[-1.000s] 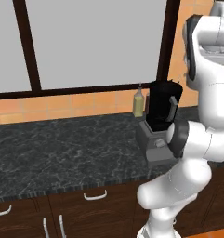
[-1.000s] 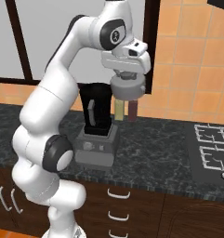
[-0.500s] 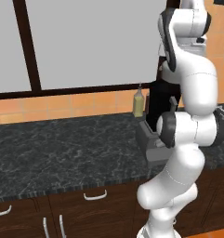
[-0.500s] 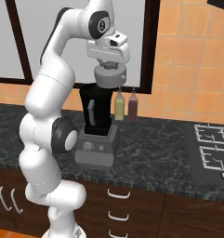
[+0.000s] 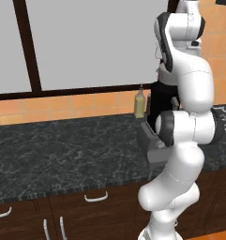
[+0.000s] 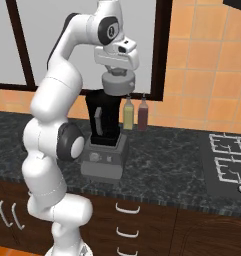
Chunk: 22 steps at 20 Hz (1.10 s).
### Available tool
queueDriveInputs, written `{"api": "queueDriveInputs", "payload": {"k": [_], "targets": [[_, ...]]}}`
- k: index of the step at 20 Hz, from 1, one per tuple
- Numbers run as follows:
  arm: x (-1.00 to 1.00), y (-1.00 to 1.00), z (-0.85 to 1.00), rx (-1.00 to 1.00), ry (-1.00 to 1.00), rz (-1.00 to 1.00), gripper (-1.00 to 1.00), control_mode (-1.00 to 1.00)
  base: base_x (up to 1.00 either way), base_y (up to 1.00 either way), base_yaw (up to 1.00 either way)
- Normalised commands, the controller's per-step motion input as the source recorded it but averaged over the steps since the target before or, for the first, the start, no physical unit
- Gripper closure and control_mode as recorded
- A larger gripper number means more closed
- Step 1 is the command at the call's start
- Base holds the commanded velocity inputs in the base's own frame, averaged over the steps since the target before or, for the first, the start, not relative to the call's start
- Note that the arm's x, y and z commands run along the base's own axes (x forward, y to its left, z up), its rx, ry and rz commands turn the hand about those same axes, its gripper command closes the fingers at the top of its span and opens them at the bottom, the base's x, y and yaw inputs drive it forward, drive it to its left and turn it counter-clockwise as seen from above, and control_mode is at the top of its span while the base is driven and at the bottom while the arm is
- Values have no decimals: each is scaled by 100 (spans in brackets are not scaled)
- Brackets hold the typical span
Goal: Close the lid blender by securely placing the lid on top.
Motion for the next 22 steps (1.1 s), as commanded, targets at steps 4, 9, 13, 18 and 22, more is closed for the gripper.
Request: {"api": "queueDriveInputs", "payload": {"k": [4, 9, 13, 18, 22], "targets": [[41, 12, 0, 0, 0, 0, 100, -100, 0, 0, 0], [43, 22, 0, 0, 0, -2, 100, -100, 0, 0, 0], [1, 22, 3, 0, -3, -2, 100, -100, 0, 0, 0], [-20, 6, 27, 0, -11, -2, 100, -100, 0, 0, 0], [0, 39, 12, 0, -2, -1, 100, -100, 0, 0, 0]]}}
